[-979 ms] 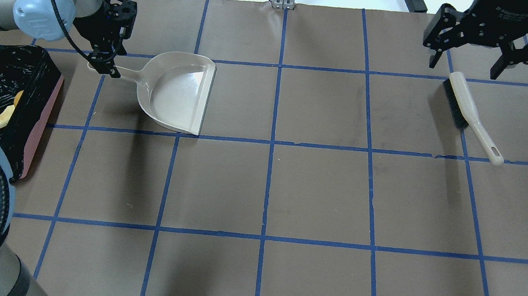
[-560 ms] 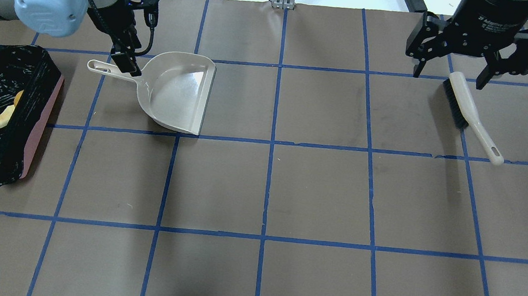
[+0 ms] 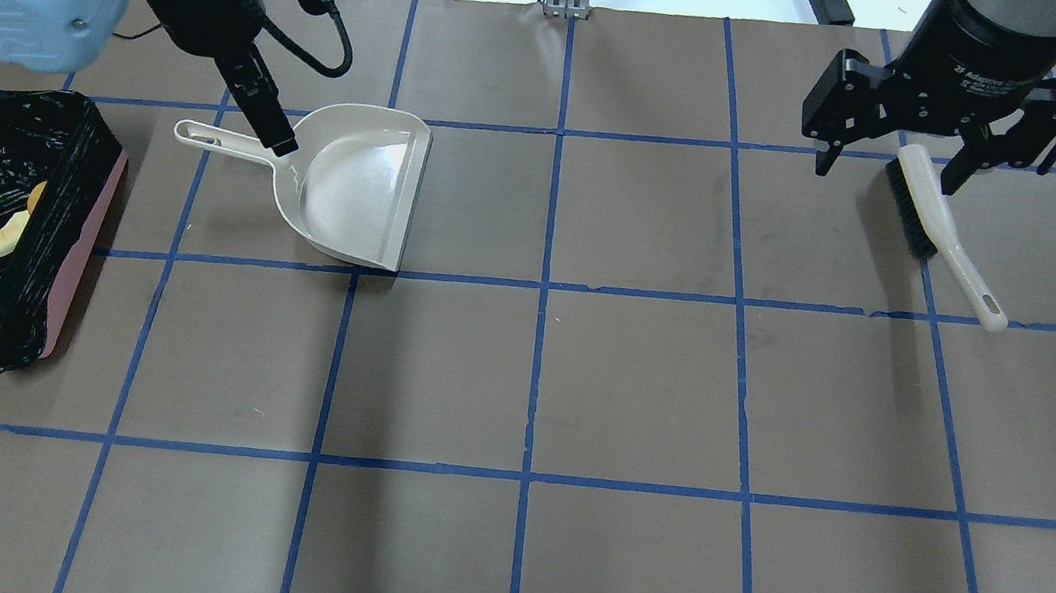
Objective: Sweep and dump trash into bin
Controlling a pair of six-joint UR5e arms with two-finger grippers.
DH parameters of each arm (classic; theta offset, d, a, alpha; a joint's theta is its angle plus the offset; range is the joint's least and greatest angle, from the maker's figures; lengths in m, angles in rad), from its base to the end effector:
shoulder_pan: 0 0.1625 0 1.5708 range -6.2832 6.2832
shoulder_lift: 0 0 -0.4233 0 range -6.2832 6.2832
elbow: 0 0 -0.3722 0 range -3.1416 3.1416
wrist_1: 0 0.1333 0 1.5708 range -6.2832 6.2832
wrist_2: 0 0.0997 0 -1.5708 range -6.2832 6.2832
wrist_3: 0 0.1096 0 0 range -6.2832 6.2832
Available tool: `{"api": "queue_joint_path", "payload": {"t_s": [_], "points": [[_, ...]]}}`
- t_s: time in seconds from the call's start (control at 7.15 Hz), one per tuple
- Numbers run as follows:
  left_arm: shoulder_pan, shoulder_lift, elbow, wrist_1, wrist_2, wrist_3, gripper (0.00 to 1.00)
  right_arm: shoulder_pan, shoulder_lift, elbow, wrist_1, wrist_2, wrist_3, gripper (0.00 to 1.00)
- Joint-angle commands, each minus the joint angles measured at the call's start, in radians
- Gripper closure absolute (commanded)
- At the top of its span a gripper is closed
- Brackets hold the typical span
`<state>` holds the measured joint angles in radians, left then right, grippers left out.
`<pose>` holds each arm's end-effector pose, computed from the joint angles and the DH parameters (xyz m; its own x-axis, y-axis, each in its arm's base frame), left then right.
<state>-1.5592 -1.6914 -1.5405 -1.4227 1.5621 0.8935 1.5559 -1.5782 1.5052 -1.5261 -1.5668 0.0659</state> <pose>-0.1281 -0.5290 0.4455 -0.6357 0.7710 -0.0396 0.7719 0.6342 -0.0430 0.1267 -0.4728 0.5062 -0.9967 0.0806 -0.0058 0.0807 0.9963 -0.0280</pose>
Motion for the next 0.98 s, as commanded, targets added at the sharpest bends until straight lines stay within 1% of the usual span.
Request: {"api": "queue_joint_path", "payload": {"t_s": [0.0,0.28,0.56,0.84], "points": [[-0.036,0.044,-0.007,-0.005,0.003,-0.286,0.0,0.001,0.003,0.001,-0.008,0.018,-0.018,0.0],[-0.039,0.077,-0.006,-0.05,0.01,-0.469,0.0,0.0,0.004,0.001,-0.011,0.018,-0.025,0.0],[-0.039,0.088,-0.007,-0.085,0.003,-0.632,0.0,0.001,0.004,0.0,-0.014,0.018,-0.026,0.0],[-0.039,0.081,-0.006,-0.104,-0.002,-0.692,0.0,0.001,0.006,0.0,-0.014,0.018,-0.026,0.0]]}}
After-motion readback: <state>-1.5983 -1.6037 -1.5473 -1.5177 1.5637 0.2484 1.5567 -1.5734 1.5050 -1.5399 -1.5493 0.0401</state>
